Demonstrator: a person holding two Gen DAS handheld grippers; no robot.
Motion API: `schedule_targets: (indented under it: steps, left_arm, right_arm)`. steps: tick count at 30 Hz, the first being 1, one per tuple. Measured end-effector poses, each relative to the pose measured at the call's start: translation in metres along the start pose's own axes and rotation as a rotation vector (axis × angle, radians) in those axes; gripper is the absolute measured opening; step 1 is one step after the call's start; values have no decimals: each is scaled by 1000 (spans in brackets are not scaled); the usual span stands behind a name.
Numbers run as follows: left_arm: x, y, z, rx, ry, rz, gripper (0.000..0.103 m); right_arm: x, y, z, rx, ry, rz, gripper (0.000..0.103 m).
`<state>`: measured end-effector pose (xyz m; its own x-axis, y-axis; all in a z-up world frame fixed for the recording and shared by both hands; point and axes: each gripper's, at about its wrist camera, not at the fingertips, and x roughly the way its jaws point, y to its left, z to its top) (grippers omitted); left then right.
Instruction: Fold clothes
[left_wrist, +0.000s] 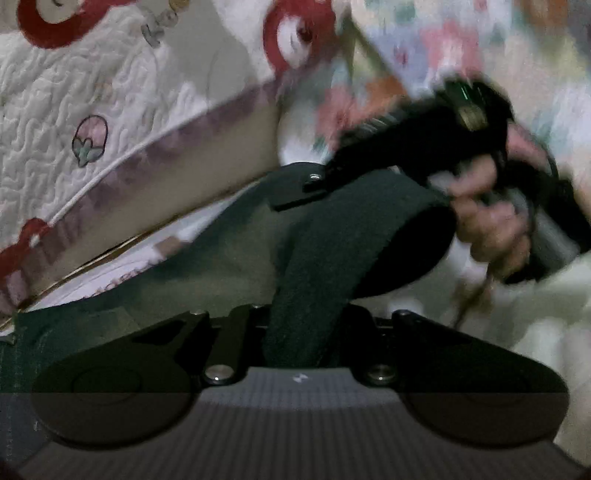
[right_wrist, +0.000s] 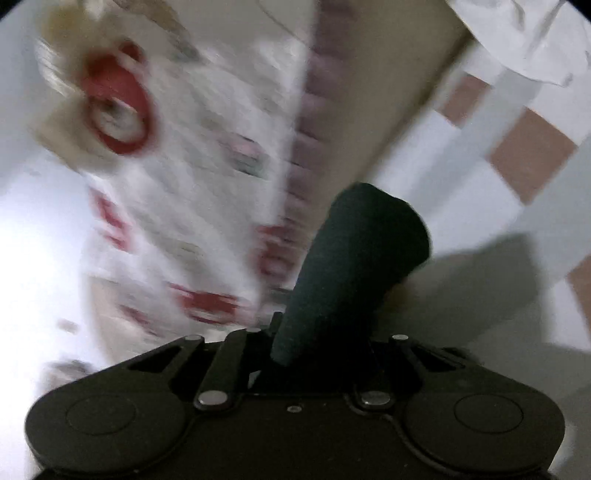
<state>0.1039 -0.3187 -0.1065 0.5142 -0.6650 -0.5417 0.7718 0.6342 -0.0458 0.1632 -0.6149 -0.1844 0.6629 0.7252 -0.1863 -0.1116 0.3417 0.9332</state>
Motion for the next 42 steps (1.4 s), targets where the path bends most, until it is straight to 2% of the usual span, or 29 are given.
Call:
schedule_targets:
  steps: [1,4,7,10,13,15,17,19,23,24,26,31,34,37,40,42]
  left_arm:
    - [-8,-2,9,-15,-24,-38,11]
    - [-6,-27,21,-54,-30,-138,12]
    - [26,-61,10,-98,43,-227,13]
    - [60,-89,-14,-120,135,-272,16]
    - [69,-84,-23,-121,213,-341,25]
    - [55,-70,-15,-61,208,-420,30]
    - [33,-49,-6,-86,162,-462,36]
    - [16,-23,-5,-161,97,-450,50]
    - [-1,31,-18,-351,0,-384,63]
    - [0,41,-24,-397,-14,-377,63]
    - [-1,54,-37,-488,-46,-434,63]
    - [-31,85,-50,-563,-207,-468,62]
    - [-41,103,-57,-636,-226,-411,63]
    - [-53,115,-56,-639,-264,-373,63]
    - [-67,131,-58,-686,-291,-355,63]
    - [-79,143,-64,-717,-279,-315,63]
  right_arm:
    - [-11,2,-2,7,-14,5,15]
    - [-42,-7,-12,40,-49,-62,15]
    - [-74,-16,-22,73,-84,-129,15]
    - [-105,-25,-32,106,-119,-196,15]
    - [-137,-34,-42,138,-154,-263,15]
    - [-136,-31,-38,134,-162,-250,15]
    - [-128,-19,-26,92,-142,-234,15]
    - [-120,-6,-12,53,-107,-220,15]
    - [-89,32,14,-53,3,-208,15]
    - [-77,43,19,-75,32,-207,15]
    - [-54,61,26,-110,86,-205,15]
    - [-5,100,39,-184,185,-189,15]
    - [21,114,41,-200,216,-184,15]
    - [50,120,42,-193,237,-191,15]
    - [78,125,41,-184,261,-193,15]
    - [92,130,37,-211,273,-204,15]
